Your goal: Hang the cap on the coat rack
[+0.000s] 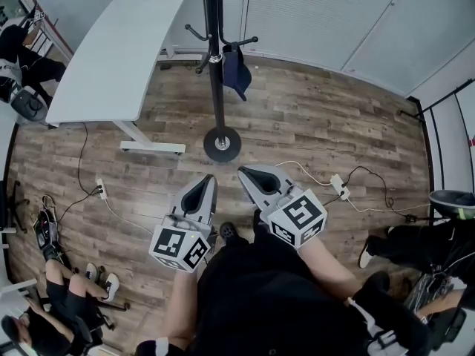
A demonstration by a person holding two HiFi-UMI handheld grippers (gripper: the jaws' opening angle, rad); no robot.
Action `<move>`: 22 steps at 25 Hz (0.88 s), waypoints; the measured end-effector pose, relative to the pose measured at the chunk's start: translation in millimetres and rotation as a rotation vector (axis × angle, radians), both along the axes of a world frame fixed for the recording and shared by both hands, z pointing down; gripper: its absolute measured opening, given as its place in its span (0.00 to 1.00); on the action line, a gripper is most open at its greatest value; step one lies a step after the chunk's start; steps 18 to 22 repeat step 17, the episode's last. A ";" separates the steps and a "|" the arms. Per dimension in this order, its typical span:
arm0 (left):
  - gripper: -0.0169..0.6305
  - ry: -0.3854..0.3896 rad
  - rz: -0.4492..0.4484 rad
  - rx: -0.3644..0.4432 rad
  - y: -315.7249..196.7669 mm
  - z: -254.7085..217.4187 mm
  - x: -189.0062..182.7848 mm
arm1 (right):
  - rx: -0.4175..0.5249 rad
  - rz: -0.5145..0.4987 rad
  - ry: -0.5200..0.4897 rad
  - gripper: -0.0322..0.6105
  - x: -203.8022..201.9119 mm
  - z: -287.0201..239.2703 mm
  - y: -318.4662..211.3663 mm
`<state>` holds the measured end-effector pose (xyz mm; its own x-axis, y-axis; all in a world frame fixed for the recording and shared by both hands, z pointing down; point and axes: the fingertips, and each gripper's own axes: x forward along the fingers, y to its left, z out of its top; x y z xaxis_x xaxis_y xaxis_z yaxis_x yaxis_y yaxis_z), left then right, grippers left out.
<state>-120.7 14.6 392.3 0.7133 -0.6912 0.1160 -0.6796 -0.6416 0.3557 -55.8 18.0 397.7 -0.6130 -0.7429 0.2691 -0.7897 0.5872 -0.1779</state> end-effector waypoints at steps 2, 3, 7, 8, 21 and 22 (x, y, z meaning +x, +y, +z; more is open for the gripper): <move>0.05 0.000 0.000 -0.001 0.4 0.5 0.1 | 0.000 -0.001 0.003 0.10 -0.1 0.1 0.3; 0.05 0.001 -0.001 -0.002 0.0 0.7 0.3 | -0.001 -0.002 0.004 0.10 0.2 0.3 0.2; 0.05 0.005 -0.005 -0.002 -1.8 1.5 3.3 | -0.002 -0.006 0.009 0.10 3.1 1.1 0.1; 0.05 0.005 -0.004 -0.002 -2.1 2.0 4.1 | -0.001 -0.008 0.009 0.10 3.3 1.4 0.3; 0.05 -0.003 0.004 -0.006 -3.8 5.5 8.7 | -0.002 -0.009 0.035 0.10 7.3 3.1 -0.3; 0.05 -0.003 0.004 -0.006 -3.8 5.5 8.7 | -0.002 -0.009 0.035 0.10 7.3 3.1 -0.3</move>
